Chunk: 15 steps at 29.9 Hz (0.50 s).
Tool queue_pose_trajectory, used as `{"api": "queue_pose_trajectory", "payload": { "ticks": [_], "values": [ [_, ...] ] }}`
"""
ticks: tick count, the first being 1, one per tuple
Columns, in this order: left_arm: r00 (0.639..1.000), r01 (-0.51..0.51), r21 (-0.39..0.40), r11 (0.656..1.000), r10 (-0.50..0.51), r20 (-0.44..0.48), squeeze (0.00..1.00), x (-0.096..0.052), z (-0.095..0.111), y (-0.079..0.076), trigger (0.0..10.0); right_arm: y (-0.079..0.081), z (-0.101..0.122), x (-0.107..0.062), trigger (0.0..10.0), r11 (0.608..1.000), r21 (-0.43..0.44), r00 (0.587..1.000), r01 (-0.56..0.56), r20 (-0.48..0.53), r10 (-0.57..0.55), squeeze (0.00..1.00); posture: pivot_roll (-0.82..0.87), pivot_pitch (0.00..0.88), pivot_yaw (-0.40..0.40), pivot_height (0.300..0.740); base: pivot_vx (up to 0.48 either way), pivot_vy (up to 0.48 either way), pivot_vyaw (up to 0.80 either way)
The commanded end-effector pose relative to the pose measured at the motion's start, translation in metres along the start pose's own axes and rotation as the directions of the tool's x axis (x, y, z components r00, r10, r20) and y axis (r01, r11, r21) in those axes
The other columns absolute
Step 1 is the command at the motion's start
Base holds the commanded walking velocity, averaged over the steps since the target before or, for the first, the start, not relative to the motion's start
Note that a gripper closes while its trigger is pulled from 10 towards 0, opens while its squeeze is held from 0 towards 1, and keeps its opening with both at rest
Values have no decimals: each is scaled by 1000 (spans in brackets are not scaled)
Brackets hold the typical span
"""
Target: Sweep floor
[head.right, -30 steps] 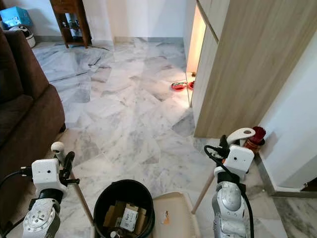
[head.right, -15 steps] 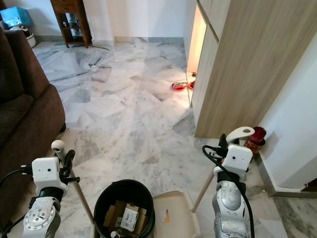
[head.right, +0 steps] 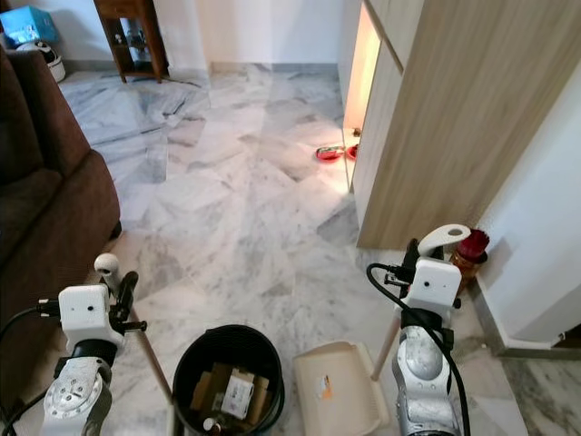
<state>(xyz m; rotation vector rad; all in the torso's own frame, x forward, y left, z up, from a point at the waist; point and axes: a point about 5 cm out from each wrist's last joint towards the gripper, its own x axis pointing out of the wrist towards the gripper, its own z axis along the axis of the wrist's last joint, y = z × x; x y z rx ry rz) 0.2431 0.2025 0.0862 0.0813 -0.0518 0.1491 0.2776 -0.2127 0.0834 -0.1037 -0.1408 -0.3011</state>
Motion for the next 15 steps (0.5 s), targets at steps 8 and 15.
{"api": "queue_pose_trajectory", "payload": {
  "ticks": [8, 15],
  "values": [
    [999, -3, 5, 1000, 3, 38, 0, 2, 8, 0, 10000, 4, 4, 4, 10000, 1000, 3, 1000, -5, 26, 5, 0, 17, 0, -8, 740, -286, 0, 0],
    [999, -3, 4, 1000, 3, 38, 0, 1, 8, -1, 10000, 5, 3, 4, 10000, 1000, 12, 1000, -6, 17, 6, 0, 16, 0, -9, 740, -311, 0, 0]
  ]
}}
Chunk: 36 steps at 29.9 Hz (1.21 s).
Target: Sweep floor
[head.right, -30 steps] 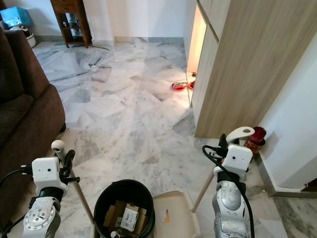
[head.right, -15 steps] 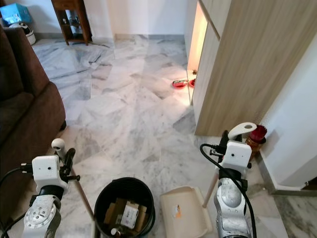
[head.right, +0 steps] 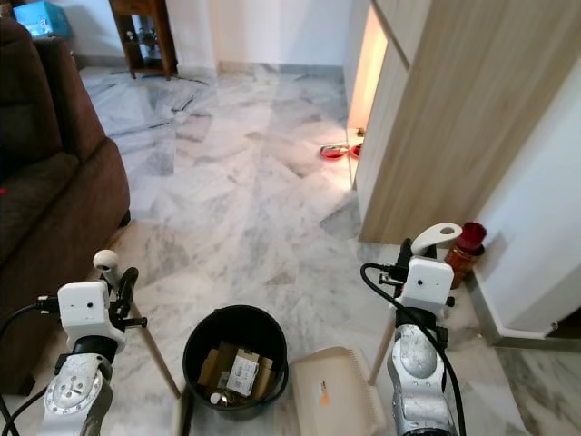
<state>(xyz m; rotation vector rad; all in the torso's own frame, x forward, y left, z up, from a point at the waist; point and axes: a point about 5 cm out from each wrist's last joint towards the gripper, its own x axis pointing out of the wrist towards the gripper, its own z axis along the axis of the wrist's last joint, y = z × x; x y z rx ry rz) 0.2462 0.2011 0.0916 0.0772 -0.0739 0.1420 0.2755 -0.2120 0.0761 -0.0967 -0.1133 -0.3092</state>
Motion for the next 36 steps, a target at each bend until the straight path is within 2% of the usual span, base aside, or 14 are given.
{"api": "queue_pose_trajectory", "payload": {
  "ticks": [1, 7, 21, 29, 32, 36],
  "values": [
    [1000, -9, 9, 1000, 9, 16, 0, -2, 3, 1, 10000, 5, 10, 7, 10000, 1000, 11, 999, -12, 43, 11, 0, 16, 0, -9, 740, -311, 0, 0],
    [1000, -8, 9, 1000, 7, 16, 0, -3, 2, -1, 10000, 9, 11, 9, 10000, 1000, 18, 999, -25, 49, 24, 0, 17, 0, -13, 740, -309, 0, 0],
    [1000, 3, 10, 1000, -3, 14, 0, -4, 1, -2, 10000, 8, 9, 9, 10000, 999, 23, 999, -31, 44, 30, 0, 13, 0, -13, 740, -308, 0, 0],
    [1000, 4, 21, 1000, -4, 15, 0, -4, 0, -1, 10000, 11, 7, 9, 10000, 998, 54, 999, -36, 27, 35, 0, 4, 0, -12, 740, 0, 0, 0],
    [1000, 17, 25, 1000, -17, 15, 0, -1, -1, -2, 10000, 11, 5, 9, 10000, 999, 33, 999, -37, 5, 37, 0, 1, 0, -10, 740, 0, 0, 0],
    [999, 37, 37, 999, -38, 33, 0, 7, 3, -6, 10000, 15, 5, 8, 10000, 997, 55, 999, -48, 13, 48, 0, 0, 0, -5, 740, 0, 0, -800]
  ]
}}
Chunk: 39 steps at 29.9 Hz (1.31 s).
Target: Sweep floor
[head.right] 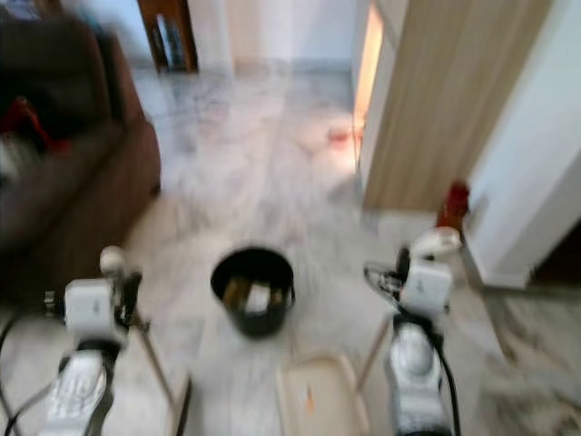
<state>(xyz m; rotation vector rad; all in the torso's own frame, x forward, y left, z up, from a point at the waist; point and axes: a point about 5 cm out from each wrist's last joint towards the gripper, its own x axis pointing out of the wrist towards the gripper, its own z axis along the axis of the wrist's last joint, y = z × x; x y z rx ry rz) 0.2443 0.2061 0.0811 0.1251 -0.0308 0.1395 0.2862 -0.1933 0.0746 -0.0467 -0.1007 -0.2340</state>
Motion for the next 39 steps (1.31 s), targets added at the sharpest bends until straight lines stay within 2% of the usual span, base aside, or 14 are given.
{"api": "queue_pose_trajectory", "payload": {
  "ticks": [1, 7, 18, 24, 29, 32, 39],
  "values": [
    [997, 32, -12, 999, -31, 75, 0, 9, 14, -10, 10000, -6, 6, 3, 10000, 1000, 4, 999, 24, 28, -24, 0, 0, 0, -5, 740, 0, 0, -800],
    [996, 46, -10, 999, -45, 74, 0, 13, 14, -15, 10000, -4, 6, 4, 10000, 1000, 8, 999, 20, 25, -20, 0, -3, 0, -2, 740, 0, 0, -800],
    [995, 46, -10, 999, -45, 87, 0, 17, 17, -16, 10000, -7, 6, 7, 10000, 999, 11, 999, 30, 22, -31, 0, 7, 0, -7, 740, 0, 0, -800],
    [995, 46, -6, 999, -45, 89, 0, 18, 18, -17, 10000, -8, 6, 8, 10000, 1000, 9, 999, 30, 20, -30, 0, 3, 0, -9, 740, 0, 0, 0],
    [995, 44, -2, 999, -43, 89, 0, 19, 19, -18, 10000, -9, 6, 8, 10000, 1000, 6, 999, 31, 16, -31, 0, 5, 0, -13, 740, 0, 0, -800],
    [995, 40, 7, 999, -41, 90, 0, 20, 19, -18, 10000, -10, 6, 9, 10000, 1000, 3, 999, 31, 17, -31, 0, 1, 0, -11, 740, 0, 0, 0],
    [995, 42, 9, 999, -42, 91, 0, 20, 19, -19, 10000, -11, 7, 10, 10000, 999, 4, 999, 35, 18, -35, 0, 1, 0, -11, 740, 0, -246, 0]
  ]
}}
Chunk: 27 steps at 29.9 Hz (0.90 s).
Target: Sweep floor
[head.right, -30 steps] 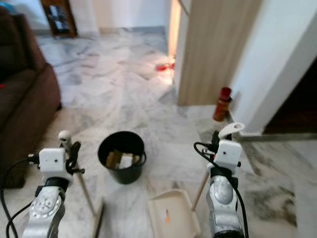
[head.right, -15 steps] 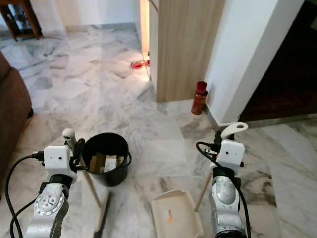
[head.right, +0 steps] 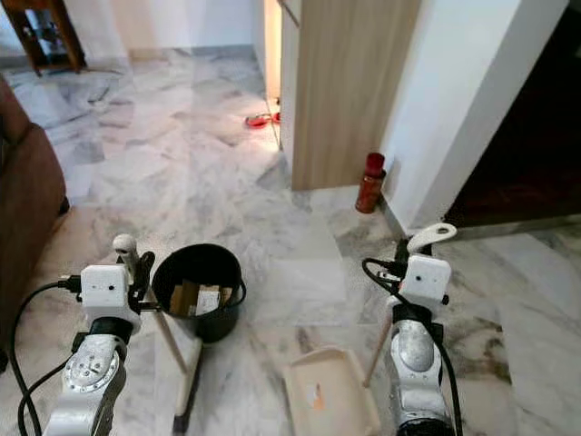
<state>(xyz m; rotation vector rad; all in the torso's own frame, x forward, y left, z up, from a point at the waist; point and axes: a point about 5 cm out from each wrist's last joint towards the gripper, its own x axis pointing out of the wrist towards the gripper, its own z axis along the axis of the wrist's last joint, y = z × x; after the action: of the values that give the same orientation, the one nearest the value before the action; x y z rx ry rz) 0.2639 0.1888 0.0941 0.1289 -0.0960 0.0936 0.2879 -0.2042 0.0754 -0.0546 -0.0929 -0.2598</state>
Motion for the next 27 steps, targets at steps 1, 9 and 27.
{"api": "queue_pose_trajectory", "payload": {
  "ticks": [1, 9, 27],
  "values": [
    [1000, -1, 10, 1000, 1, 22, 0, 3, 5, -1, 10000, 0, 7, 6, 10000, 1000, 15, 1000, 9, 26, -9, 0, 1, 0, -8, 740, 0, -259, 0],
    [1000, 2, 14, 1000, -3, 23, 0, 3, 5, 0, 10000, 2, 7, 6, 10000, 1000, 20, 1000, 11, 27, -12, 0, 1, 0, -3, 740, 0, -255, -400],
    [1000, -2, 13, 1000, 1, 27, 0, 2, 4, 0, 10000, 1, 7, 8, 10000, 1000, 17, 999, 10, 36, -11, 0, 6, 0, -10, 740, 0, -235, -267]
  ]
}}
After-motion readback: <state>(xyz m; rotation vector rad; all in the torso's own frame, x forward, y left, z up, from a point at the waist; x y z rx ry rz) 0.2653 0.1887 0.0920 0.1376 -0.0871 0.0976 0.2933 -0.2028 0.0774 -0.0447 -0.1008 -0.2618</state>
